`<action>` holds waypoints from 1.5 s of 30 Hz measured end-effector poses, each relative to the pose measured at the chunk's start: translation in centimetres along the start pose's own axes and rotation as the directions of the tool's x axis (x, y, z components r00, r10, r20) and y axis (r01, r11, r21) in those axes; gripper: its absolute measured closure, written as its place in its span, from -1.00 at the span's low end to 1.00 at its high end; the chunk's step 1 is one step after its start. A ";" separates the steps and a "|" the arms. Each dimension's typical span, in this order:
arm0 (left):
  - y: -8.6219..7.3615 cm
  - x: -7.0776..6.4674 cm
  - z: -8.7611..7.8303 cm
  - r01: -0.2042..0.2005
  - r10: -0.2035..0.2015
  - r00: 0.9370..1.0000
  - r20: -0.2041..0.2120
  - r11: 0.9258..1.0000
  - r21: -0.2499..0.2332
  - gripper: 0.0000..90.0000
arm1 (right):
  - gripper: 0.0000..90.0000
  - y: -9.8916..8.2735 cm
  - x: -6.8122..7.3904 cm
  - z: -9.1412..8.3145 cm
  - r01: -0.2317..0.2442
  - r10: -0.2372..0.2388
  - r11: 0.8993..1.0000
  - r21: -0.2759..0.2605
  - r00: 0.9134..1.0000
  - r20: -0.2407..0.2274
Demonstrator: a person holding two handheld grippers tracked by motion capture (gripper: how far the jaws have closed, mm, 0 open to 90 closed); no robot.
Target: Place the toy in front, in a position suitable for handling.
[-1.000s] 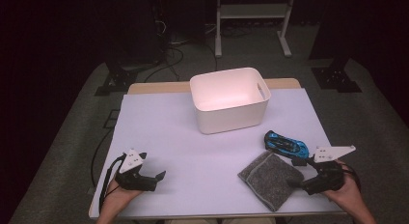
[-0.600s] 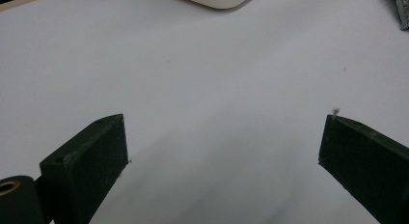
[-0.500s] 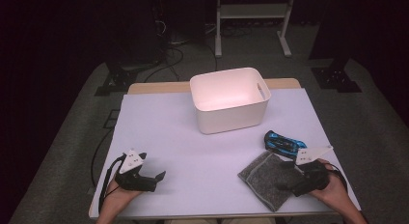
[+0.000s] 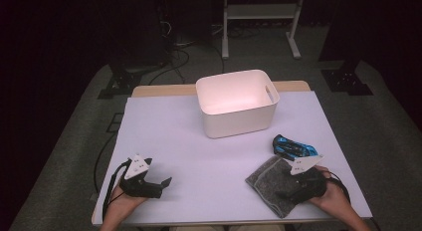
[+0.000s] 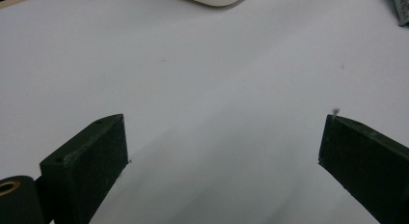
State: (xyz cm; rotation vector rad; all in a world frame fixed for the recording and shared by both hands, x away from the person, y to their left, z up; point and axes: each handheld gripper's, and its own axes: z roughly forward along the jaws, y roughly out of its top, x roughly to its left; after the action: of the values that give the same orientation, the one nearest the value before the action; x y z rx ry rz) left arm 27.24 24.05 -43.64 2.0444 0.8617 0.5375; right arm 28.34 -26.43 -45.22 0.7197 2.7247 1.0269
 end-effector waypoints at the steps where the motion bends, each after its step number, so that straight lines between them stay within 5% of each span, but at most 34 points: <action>1: 0.0 0.0 0.0 0.001 -0.001 1.000 0.000 1.000 -0.001 -0.94 | -0.56 0.1 0.2 0.0 0.007 -0.007 1.000 0.008 1.000 0.012; 4: 0.0 0.0 0.0 0.004 -0.004 1.000 -0.001 1.000 -0.001 -0.94 | -0.60 0.4 0.7 0.2 -0.005 0.003 0.999 0.033 0.999 0.047; 14: 0.0 0.1 -0.1 0.008 -0.008 1.000 -0.006 1.000 -0.003 -0.94 | -0.53 0.9 0.5 0.3 -0.001 -0.002 0.997 0.082 0.999 0.037; 23: 0.0 0.1 -0.2 0.007 -0.007 1.000 -0.007 1.000 -0.004 -0.94 | -0.12 1.8 -0.1 0.1 -0.022 0.015 0.990 0.138 0.999 0.052; 26: 0.0 0.1 -0.1 0.002 -0.002 1.000 -0.005 1.000 -0.002 -0.94 | 0.16 2.1 -0.4 0.0 -0.033 0.024 0.988 0.152 0.998 0.059; 34: 0.0 0.0 0.0 0.002 -0.002 1.000 -0.004 1.000 0.001 -0.94 | 0.73 2.1 -0.2 0.1 -0.037 0.032 0.991 0.128 0.999 0.043; 39: 0.0 0.0 0.0 -0.007 0.007 1.000 -0.005 1.000 0.006 -0.94 | 0.80 1.5 -0.4 -0.1 -0.044 0.042 0.996 0.074 0.999 0.023; 45: -0.1 0.1 -0.1 -0.002 0.002 1.000 -0.008 1.000 0.006 -0.94 | 0.82 1.5 -0.8 -0.4 -0.040 0.041 0.997 0.068 0.999 -0.015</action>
State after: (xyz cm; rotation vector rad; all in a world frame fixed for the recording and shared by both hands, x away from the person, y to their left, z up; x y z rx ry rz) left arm 27.26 24.22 -43.65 2.0504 0.8674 0.5449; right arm 29.46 -26.07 -43.96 0.7842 2.7821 0.9563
